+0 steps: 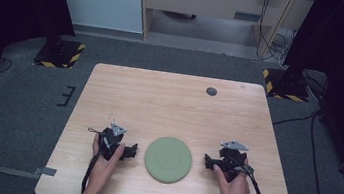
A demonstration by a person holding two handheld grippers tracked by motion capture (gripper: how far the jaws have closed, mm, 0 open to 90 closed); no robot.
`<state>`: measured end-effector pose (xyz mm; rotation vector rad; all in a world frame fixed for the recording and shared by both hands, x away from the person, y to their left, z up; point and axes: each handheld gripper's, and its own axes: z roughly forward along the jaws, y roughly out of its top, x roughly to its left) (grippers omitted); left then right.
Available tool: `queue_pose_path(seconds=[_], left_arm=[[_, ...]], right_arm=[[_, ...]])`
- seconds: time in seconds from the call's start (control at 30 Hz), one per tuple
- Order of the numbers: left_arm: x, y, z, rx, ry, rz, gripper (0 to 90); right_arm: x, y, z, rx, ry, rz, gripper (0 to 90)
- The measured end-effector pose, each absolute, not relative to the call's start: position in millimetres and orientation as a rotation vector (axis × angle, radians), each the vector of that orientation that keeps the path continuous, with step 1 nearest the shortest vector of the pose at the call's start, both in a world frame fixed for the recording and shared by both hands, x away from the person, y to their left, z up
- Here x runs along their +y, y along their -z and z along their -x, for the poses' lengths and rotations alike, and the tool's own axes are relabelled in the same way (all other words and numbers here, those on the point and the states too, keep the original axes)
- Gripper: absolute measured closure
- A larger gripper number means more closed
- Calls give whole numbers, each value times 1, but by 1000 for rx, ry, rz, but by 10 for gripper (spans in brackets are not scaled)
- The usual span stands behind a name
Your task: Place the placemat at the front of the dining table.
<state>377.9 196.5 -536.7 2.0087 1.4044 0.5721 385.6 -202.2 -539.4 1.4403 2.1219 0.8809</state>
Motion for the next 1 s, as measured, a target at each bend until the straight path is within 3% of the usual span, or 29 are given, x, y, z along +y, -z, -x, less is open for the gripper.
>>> queue_pose_path(seconds=[0.4, 0.43, 1.0], left_arm=[[197, 534, -374, 1342, -529, -2009, 23], [196, 531, -371, 1319, -530, -2011, 23], [181, 522, -343, 1144, -458, -2058, 29]], right_arm=[[-202, 539, -388, 2151, -891, -1407, 16], [-202, 537, -387, 2179, -895, -1390, 55], [-179, 524, -358, 2287, -1007, -1167, 51]])
